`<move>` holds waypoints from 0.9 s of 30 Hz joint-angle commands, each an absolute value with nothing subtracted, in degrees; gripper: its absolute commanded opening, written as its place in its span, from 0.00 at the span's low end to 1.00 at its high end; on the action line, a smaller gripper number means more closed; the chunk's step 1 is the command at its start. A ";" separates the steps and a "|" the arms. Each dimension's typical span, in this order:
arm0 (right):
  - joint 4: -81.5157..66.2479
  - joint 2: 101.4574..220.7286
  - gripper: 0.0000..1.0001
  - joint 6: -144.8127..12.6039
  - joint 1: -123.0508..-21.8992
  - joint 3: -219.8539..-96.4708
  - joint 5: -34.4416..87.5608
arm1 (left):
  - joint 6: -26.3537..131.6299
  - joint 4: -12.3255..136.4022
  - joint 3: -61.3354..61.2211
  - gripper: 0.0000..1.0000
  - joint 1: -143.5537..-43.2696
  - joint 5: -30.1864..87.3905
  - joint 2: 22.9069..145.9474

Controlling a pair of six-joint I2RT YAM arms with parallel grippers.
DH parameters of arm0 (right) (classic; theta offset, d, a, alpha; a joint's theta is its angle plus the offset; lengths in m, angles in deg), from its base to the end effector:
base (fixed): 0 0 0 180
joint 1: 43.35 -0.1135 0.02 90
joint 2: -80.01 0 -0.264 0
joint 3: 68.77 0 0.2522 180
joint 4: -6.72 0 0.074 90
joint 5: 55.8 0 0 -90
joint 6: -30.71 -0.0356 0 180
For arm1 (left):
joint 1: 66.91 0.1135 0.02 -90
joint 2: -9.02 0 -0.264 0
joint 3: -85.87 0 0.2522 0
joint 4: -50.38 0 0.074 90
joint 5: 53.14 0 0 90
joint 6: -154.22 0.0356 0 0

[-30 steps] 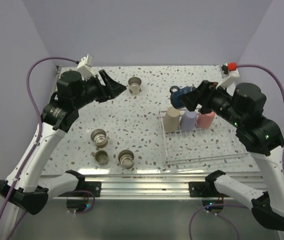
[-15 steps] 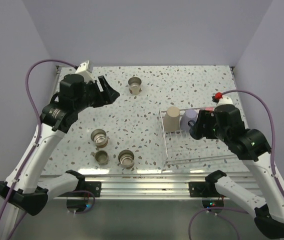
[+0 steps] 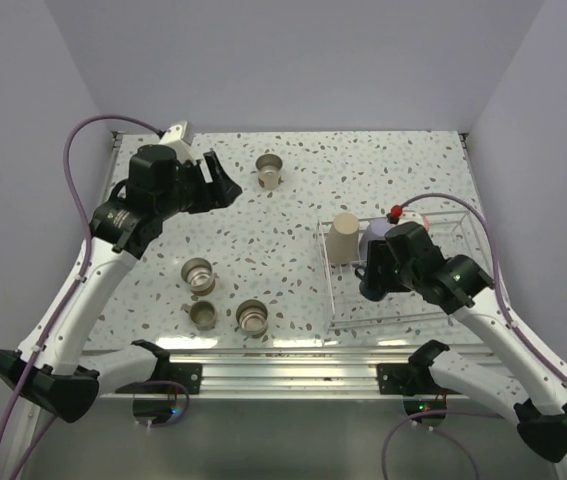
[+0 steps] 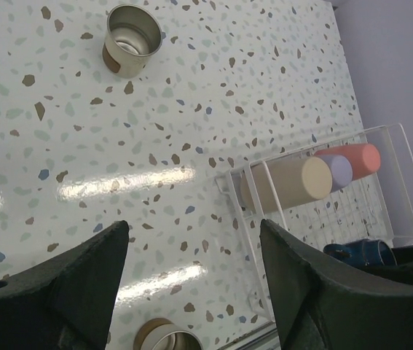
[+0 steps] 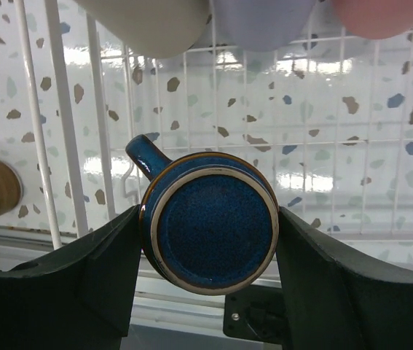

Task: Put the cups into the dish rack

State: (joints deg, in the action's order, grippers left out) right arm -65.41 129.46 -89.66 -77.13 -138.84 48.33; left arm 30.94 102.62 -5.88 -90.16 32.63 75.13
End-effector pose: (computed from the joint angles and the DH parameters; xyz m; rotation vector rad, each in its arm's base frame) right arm 0.1311 0.0773 0.3180 0.0329 2.4421 0.1961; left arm 0.2180 -0.0965 0.4150 -0.1361 2.1006 -0.6840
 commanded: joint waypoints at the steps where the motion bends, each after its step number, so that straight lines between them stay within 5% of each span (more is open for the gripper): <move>1: -56.27 132.12 0.00 -94.00 -81.04 -137.29 50.98 | 33.37 101.94 -7.16 0.76 -89.68 33.26 76.34; 27: -41.14 144.17 0.00 -96.64 -90.46 -130.34 64.96 | 35.30 101.14 -8.13 0.76 -89.68 32.56 80.83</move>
